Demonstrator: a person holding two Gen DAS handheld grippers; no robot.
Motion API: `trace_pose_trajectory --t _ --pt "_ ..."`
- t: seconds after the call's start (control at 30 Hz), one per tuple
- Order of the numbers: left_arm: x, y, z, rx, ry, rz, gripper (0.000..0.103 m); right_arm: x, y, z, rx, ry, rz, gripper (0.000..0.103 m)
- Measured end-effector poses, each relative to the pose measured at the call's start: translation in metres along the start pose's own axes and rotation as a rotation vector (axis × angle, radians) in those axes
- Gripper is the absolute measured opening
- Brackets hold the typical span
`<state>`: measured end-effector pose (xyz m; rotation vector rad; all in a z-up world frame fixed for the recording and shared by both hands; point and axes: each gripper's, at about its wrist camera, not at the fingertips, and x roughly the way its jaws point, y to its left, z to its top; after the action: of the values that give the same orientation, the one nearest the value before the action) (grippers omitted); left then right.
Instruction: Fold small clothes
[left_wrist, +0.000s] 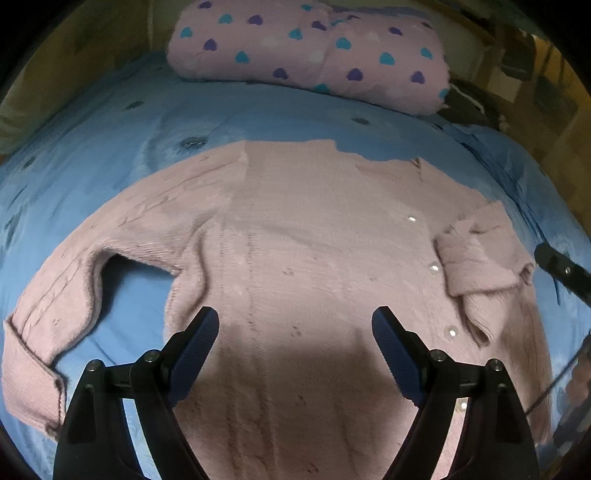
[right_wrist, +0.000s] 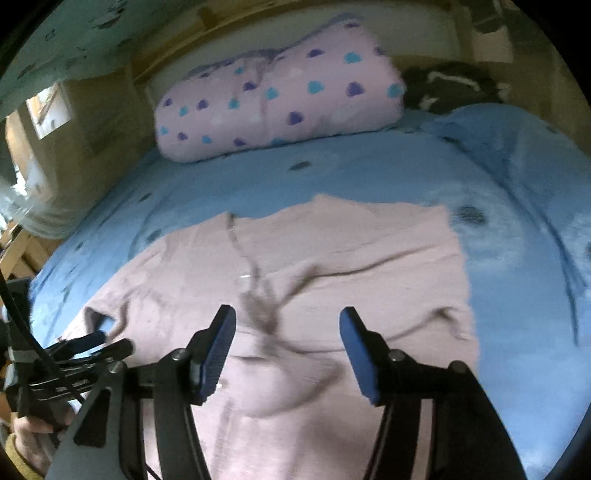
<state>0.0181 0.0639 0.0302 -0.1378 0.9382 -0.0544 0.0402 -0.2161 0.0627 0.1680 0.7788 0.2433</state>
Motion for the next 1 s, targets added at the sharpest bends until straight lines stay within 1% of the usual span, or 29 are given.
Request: trace_pose_trajectory --t 0.07,0.13,0.2,0.27,0.33,0.43,0.53,0.63,0.7,0.73,0.8,0.83,0.87,0.9,0.93,0.97,1.0 --pt "-0.005 -0.010 -0.003 0.022 -0.006 0.001 0.081 -0.004 -0.015 -0.003 -0.001 -0.015 -0.054 0.062" --pt "-0.009 -0.022 -0.005 0.041 -0.006 -0.005 0.081 -0.005 -0.029 -0.005 -0.006 -0.021 -0.088 0.062" --pt "-0.014 -0.037 -0.007 0.045 -0.002 -0.019 0.081 -0.002 -0.046 -0.003 0.016 0.015 -0.129 0.062" --pt "-0.018 -0.054 -0.006 0.043 -0.002 -0.056 0.081 -0.004 -0.056 0.002 0.026 0.034 -0.166 0.062" --pt "-0.021 -0.072 -0.006 0.051 -0.002 -0.089 0.081 -0.013 -0.066 0.006 0.043 0.020 -0.190 0.062" --pt "-0.022 -0.107 -0.004 0.098 0.007 -0.129 0.081 -0.025 -0.081 0.010 0.086 0.030 -0.166 0.062" --pt "-0.019 -0.139 -0.002 0.152 0.019 -0.141 0.081 -0.037 -0.099 0.014 0.123 0.025 -0.167 0.062" --pt "-0.014 -0.161 -0.001 0.151 0.027 -0.164 0.081 -0.046 -0.115 0.016 0.166 0.007 -0.198 0.062" --pt "-0.009 -0.173 -0.003 0.153 0.036 -0.182 0.081 -0.049 -0.124 0.017 0.206 0.005 -0.196 0.062" --pt "-0.006 -0.180 -0.004 0.163 0.043 -0.186 0.081 -0.050 -0.129 0.017 0.229 0.004 -0.183 0.062" --pt "0.004 -0.195 -0.007 0.202 0.051 -0.171 0.080 -0.051 -0.133 0.018 0.249 0.003 -0.160 0.062" --pt "0.008 -0.200 -0.008 0.218 0.052 -0.160 0.075 -0.052 -0.135 0.018 0.255 0.002 -0.152 0.062" --pt "0.014 -0.206 -0.010 0.242 0.053 -0.139 0.065 -0.052 -0.135 0.018 0.256 0.002 -0.151 0.062" --pt "0.020 -0.209 -0.010 0.265 0.054 -0.115 0.060 -0.051 -0.134 0.018 0.253 0.003 -0.152 0.062" --pt "0.027 -0.212 -0.011 0.293 0.051 -0.076 0.049 -0.051 -0.134 0.018 0.252 0.004 -0.153 0.062" --pt "0.032 -0.212 -0.011 0.308 0.051 -0.053 0.034 -0.050 -0.134 0.018 0.251 0.007 -0.153 0.062" --pt "0.037 -0.212 -0.012 0.321 0.054 -0.038 0.027 -0.049 -0.134 0.018 0.250 0.012 -0.151 0.062"
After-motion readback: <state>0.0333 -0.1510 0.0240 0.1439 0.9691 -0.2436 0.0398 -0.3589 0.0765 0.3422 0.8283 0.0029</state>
